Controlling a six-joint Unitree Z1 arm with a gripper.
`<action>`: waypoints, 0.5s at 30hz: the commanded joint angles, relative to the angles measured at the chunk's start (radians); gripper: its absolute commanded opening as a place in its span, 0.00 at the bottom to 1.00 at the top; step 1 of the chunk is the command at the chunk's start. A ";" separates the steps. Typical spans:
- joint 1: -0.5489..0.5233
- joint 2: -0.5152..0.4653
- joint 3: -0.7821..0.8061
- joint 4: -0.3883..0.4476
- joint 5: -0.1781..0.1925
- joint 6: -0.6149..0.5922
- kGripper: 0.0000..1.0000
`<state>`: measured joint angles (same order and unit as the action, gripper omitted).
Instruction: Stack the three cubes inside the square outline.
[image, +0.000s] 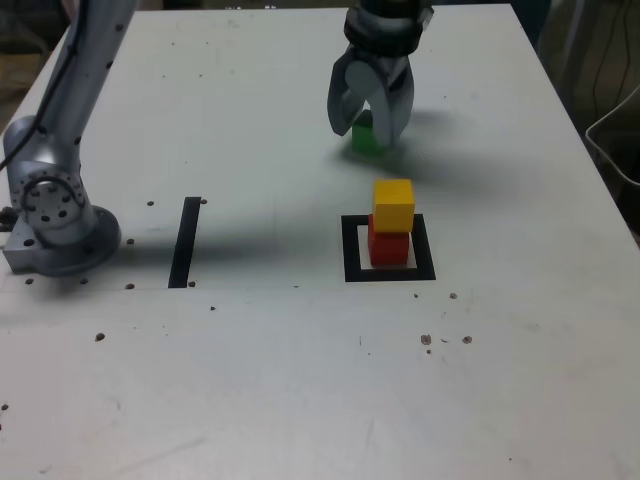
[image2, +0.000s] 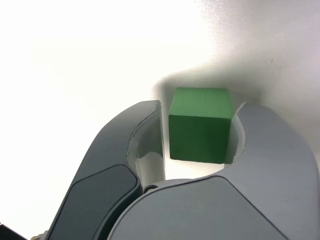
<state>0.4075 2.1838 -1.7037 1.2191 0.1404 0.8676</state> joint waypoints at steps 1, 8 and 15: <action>-0.003 -0.017 0.010 -0.013 -0.010 0.002 0.12; -0.003 -0.036 0.021 -0.031 -0.019 0.003 0.11; -0.006 -0.054 -0.005 -0.006 -0.021 -0.003 0.05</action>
<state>0.4064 2.1512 -1.6902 1.1922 0.1205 0.8686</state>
